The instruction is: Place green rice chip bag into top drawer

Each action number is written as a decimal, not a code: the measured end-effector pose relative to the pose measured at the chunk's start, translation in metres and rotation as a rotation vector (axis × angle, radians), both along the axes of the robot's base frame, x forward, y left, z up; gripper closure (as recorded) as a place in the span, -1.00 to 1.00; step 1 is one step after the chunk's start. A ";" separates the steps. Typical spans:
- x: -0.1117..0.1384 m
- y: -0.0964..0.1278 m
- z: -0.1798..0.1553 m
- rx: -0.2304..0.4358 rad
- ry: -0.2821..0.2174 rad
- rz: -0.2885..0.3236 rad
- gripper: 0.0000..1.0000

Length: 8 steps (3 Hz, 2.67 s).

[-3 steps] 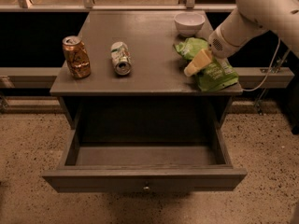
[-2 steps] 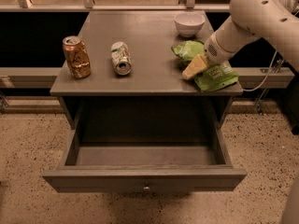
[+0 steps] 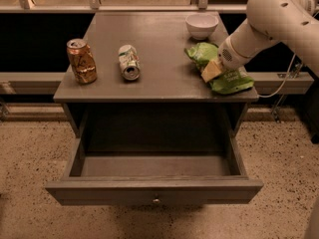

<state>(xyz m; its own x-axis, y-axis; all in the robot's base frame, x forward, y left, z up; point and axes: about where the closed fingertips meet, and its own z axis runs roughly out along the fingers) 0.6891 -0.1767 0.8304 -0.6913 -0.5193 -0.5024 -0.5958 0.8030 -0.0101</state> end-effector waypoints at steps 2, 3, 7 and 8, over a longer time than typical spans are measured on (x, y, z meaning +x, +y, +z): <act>-0.084 0.044 0.086 0.194 -0.265 0.234 1.00; -0.161 0.071 0.100 0.242 -0.294 0.393 1.00; -0.245 0.083 -0.086 -0.109 -0.082 0.801 1.00; -0.210 0.124 -0.088 -0.170 -0.127 0.905 1.00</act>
Offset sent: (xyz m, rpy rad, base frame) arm -0.2237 0.0606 0.1816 0.2980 -0.6626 0.7467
